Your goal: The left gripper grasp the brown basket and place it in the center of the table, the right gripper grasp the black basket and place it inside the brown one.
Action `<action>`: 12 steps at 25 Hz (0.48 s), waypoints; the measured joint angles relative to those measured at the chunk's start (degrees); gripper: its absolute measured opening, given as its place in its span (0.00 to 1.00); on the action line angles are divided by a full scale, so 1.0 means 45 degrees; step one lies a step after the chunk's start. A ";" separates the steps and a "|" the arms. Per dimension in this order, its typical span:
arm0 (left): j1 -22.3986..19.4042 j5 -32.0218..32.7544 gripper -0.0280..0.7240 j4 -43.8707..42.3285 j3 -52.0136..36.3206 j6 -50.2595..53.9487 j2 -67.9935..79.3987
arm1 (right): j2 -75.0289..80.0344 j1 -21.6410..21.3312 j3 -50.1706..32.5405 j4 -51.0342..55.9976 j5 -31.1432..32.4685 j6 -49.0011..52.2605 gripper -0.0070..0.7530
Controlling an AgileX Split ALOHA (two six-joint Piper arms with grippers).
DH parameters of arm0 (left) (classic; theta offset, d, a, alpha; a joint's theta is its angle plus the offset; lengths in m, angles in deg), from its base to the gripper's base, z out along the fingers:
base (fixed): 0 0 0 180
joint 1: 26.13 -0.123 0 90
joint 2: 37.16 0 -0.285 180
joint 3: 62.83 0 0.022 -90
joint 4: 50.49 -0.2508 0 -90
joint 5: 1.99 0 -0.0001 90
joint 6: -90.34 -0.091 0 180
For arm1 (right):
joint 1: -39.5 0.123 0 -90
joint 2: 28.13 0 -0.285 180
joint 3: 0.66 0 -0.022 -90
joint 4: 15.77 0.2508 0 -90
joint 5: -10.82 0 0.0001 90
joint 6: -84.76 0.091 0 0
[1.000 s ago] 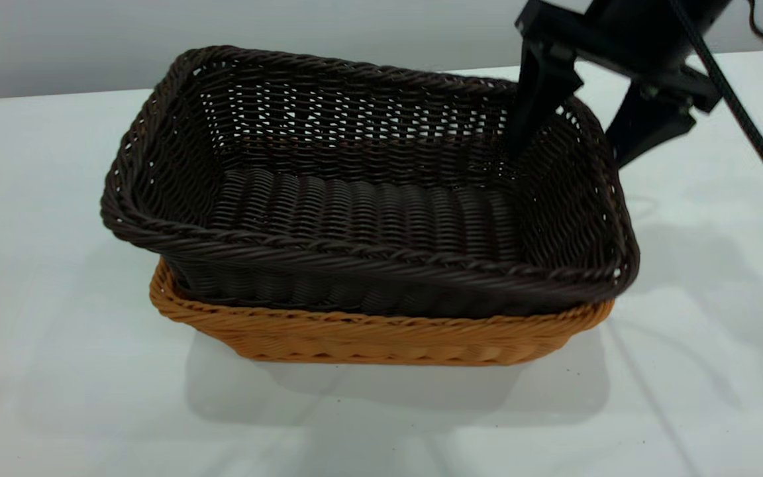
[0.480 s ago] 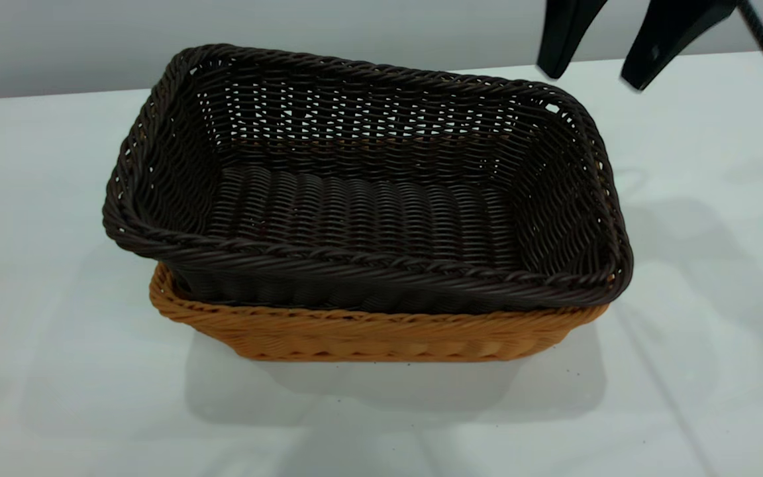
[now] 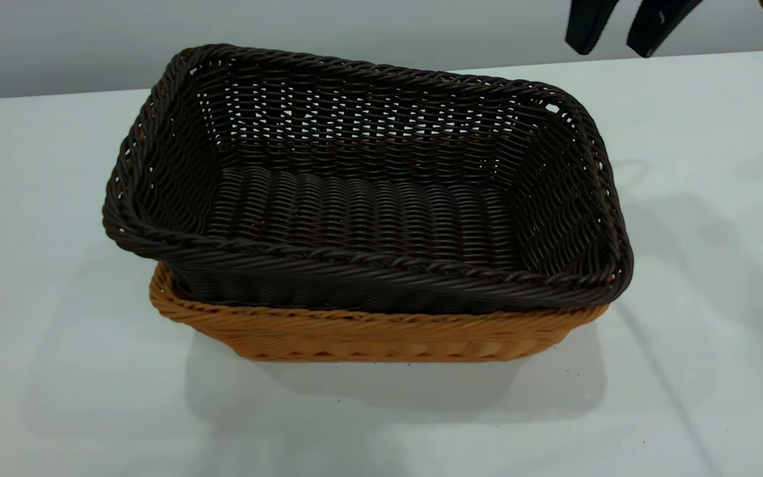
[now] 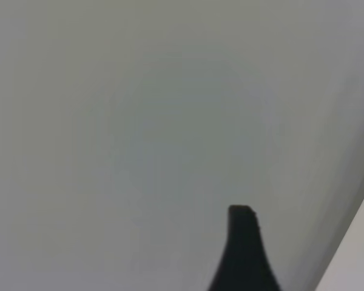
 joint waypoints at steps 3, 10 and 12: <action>0.0000 0.0973 0.55 -0.0022 0.0000 0.0000 -0.0220 | -0.0220 0.0000 0.0000 0.0000 -0.0011 -0.0108 0.23; 0.0000 0.2181 0.17 0.0024 0.0000 0.0000 -0.0527 | -0.1530 0.0000 0.0000 -0.0092 -0.0014 -0.0920 0.01; 0.0000 0.1907 0.08 0.0111 0.0000 0.0032 -0.0779 | -0.2143 0.0000 0.0000 -0.0384 -0.0003 -0.1065 0.01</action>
